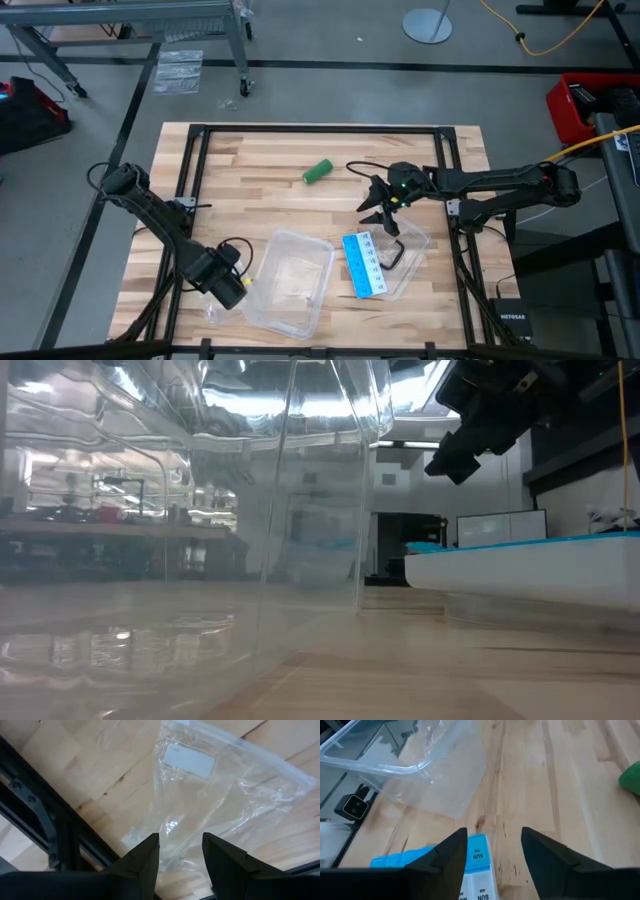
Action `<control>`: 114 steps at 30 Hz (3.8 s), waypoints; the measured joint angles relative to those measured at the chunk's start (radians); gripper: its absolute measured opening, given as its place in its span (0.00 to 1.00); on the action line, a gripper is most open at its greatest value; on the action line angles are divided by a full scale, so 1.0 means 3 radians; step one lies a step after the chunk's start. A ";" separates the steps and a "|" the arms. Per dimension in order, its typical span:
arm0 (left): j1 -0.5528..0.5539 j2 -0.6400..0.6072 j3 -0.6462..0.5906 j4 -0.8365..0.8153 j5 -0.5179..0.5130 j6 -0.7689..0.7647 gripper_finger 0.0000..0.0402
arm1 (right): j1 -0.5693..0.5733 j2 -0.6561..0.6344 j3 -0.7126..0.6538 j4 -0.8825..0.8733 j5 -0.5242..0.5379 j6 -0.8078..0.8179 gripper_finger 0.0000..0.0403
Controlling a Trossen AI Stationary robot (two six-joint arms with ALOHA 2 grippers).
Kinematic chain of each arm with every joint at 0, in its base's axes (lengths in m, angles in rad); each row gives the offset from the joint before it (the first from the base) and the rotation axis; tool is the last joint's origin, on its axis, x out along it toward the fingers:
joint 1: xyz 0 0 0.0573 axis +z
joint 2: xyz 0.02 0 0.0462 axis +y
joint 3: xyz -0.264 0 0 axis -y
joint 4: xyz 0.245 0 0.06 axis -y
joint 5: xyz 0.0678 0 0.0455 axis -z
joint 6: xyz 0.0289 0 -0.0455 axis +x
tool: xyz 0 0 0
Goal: Roll bandage
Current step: Prepare the transparent zip bag
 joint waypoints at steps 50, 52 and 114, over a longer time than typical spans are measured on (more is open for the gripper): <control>0.0006 0.0003 -0.1117 0.1665 0.0039 0.0329 0.00 | -0.0003 0.0001 0.0000 -0.0004 -0.0151 0.0001 0.48; 0.0006 0.0003 -0.1117 0.1664 0.0037 0.0333 0.00 | -0.0007 0.0001 0.0000 -0.0004 -0.0151 0.0000 0.48; 0.0924 -0.0382 -0.1114 -0.0605 -0.4694 -0.1355 0.00 | -0.0009 0.0000 0.0000 -0.0003 0.0123 -0.0119 0.48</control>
